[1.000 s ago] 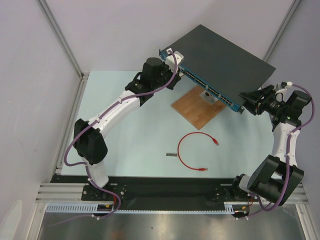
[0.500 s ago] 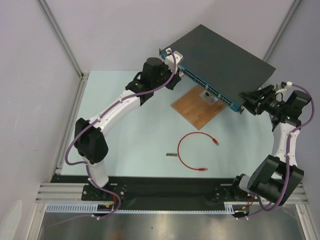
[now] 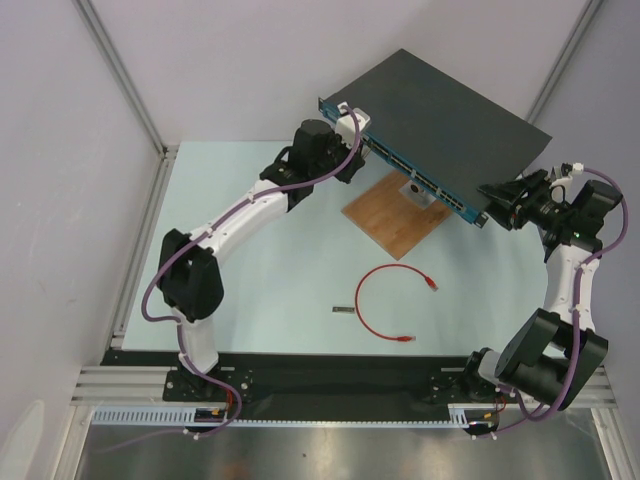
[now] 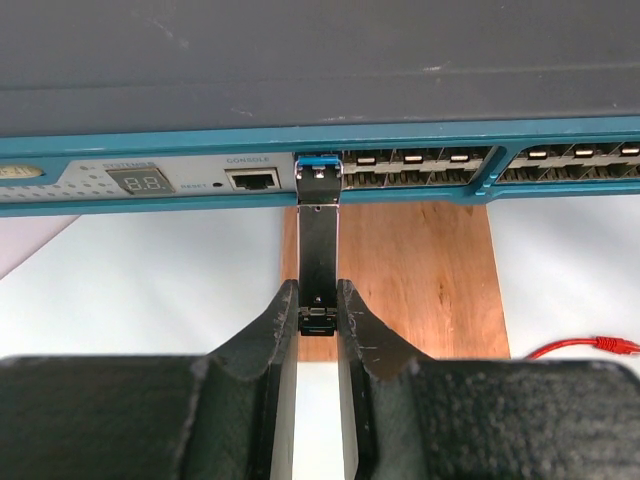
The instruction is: Insert the plug into the switch port
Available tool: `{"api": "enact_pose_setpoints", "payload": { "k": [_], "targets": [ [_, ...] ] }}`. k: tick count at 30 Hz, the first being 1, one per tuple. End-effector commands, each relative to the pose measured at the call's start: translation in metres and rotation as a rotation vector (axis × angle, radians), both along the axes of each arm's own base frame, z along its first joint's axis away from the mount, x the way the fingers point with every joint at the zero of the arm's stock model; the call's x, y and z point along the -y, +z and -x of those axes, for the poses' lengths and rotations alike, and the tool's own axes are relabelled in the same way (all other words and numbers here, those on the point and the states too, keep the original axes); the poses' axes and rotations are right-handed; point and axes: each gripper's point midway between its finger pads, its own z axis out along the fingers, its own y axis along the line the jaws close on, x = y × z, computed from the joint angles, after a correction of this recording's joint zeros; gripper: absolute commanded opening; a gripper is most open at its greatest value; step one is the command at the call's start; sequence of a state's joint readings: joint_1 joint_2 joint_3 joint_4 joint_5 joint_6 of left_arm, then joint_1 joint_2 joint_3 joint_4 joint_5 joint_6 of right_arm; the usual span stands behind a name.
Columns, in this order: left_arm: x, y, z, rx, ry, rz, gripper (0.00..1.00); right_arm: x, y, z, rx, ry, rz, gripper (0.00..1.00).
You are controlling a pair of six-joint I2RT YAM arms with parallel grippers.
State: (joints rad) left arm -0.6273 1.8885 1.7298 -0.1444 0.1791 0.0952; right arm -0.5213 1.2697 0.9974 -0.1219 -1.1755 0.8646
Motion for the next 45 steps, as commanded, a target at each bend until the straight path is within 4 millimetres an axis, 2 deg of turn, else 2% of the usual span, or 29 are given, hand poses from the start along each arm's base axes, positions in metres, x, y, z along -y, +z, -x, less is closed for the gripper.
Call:
{"api": "enact_pose_setpoints", "payload": {
  "k": [1,5,19,26,30,34,44,45],
  "targets": [
    [0.003,0.027,-0.007,0.072,-0.002,0.060,0.00,0.004,0.004,-0.031,0.103,-0.064,0.137,0.00],
    [0.001,0.037,-0.004,0.075,-0.006,0.066,0.00,0.005,0.001,-0.031,0.105,-0.064,0.161,0.00],
    [0.005,0.095,0.013,0.102,-0.068,0.134,0.00,0.002,-0.006,-0.030,0.115,-0.056,0.298,0.00],
    [0.011,0.085,0.007,0.093,-0.068,0.129,0.00,-0.001,-0.002,-0.030,0.126,-0.045,0.281,0.00],
    [0.015,0.086,0.002,0.097,-0.065,0.140,0.00,-0.002,-0.002,-0.030,0.126,-0.038,0.278,0.00],
    [0.018,0.097,-0.002,0.113,-0.064,0.159,0.00,-0.002,-0.005,-0.031,0.123,-0.031,0.286,0.00],
    [0.029,0.092,-0.012,0.128,-0.069,0.188,0.01,-0.005,-0.002,-0.031,0.127,-0.013,0.268,0.00],
    [0.030,0.090,-0.014,0.123,-0.064,0.196,0.03,-0.004,-0.002,-0.031,0.123,-0.013,0.261,0.00]
  ]
}}
